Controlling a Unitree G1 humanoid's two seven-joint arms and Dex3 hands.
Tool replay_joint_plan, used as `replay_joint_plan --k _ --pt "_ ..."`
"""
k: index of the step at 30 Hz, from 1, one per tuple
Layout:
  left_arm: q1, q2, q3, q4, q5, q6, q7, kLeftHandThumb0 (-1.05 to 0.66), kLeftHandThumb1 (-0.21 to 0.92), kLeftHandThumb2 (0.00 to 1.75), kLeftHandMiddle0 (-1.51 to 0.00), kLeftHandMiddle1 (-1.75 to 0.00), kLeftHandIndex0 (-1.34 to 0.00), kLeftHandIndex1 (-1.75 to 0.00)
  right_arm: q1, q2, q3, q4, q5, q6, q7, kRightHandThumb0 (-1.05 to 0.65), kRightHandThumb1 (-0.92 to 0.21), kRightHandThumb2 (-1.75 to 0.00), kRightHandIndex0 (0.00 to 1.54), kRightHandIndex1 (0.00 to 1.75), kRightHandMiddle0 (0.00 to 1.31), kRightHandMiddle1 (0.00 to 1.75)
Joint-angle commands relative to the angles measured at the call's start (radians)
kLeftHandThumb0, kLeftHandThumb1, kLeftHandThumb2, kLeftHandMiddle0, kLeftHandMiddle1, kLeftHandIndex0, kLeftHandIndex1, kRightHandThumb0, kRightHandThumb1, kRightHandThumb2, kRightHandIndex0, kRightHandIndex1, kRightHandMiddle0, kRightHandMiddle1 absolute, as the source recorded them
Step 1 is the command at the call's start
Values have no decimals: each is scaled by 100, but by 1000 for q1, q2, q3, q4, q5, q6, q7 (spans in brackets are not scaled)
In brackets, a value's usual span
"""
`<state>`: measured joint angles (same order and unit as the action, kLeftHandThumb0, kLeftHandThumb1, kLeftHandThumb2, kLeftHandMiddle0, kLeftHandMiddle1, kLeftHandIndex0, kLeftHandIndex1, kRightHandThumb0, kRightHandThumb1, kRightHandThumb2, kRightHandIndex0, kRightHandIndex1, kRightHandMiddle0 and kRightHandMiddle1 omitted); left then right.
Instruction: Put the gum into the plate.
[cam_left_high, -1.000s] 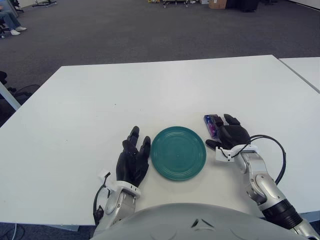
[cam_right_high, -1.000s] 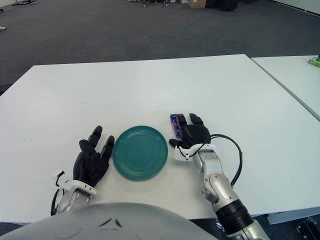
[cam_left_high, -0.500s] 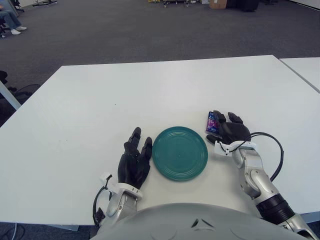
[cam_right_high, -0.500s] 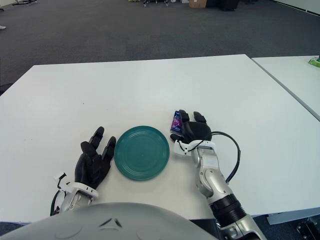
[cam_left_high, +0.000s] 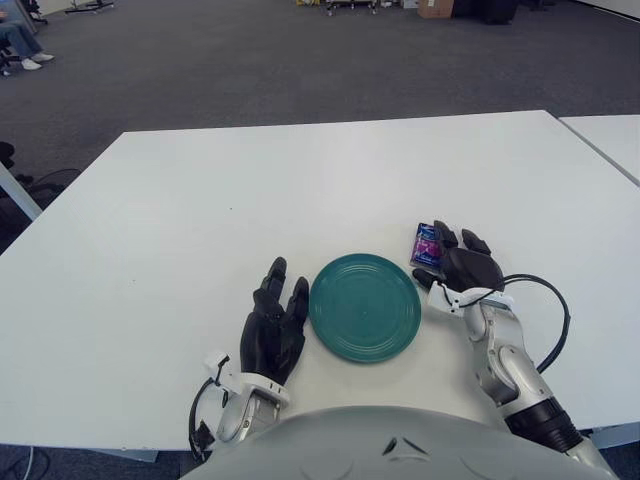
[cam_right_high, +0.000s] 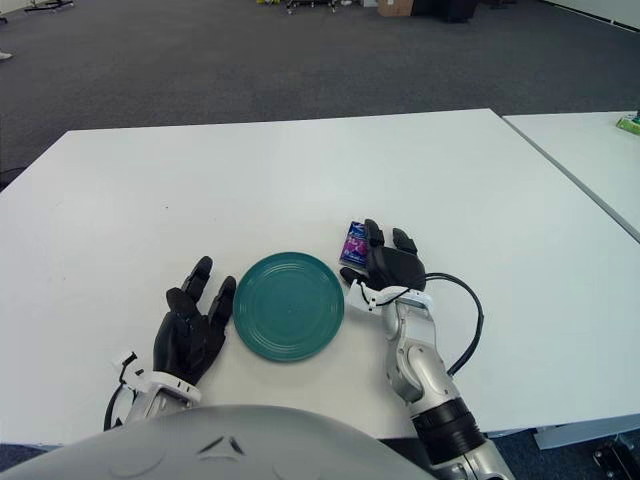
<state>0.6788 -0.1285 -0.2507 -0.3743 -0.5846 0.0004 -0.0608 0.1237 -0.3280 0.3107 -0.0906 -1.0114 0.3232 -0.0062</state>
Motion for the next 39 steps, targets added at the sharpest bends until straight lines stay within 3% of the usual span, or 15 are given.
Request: replay_joint_plan --k 1,9,11,17,26,39 --pt "22 -38 -10 8 0 -18 -5 -101 92 92 -3 0 0 -10 24 -40 -14 40 22 -40 -41 -92 -92 -68 4 2 7 4" --pt "26 -39 -8 1 -7 -14 7 -101 92 92 -3 0 0 -9 36 -85 -8 41 20 -85 -69 -94 -92 -70 9 3 11 8" --pt "25 -38 -5 2 -9 -12 8 -101 92 92 -4 -1 0 -11 41 -96 -8 37 20 -96 -72 -95 -92 -71 11 2 4 23" --pt "25 -32 7 12 -23 -16 -8 -100 92 92 -5 -1 0 -14 63 -124 -10 25 21 -132 -97 -96 -92 -73 13 2 0 37" --pt "12 -32 15 31 -23 -23 -14 -100 92 91 -4 0 0 -13 55 -140 -15 28 23 -166 -111 -99 -92 -76 14 1 0 38" --pt "-5 -39 13 65 -4 -48 -11 -99 92 90 -5 0 0 -15 -11 -199 -23 9 21 -250 -75 -99 -92 -79 14 0 0 34"
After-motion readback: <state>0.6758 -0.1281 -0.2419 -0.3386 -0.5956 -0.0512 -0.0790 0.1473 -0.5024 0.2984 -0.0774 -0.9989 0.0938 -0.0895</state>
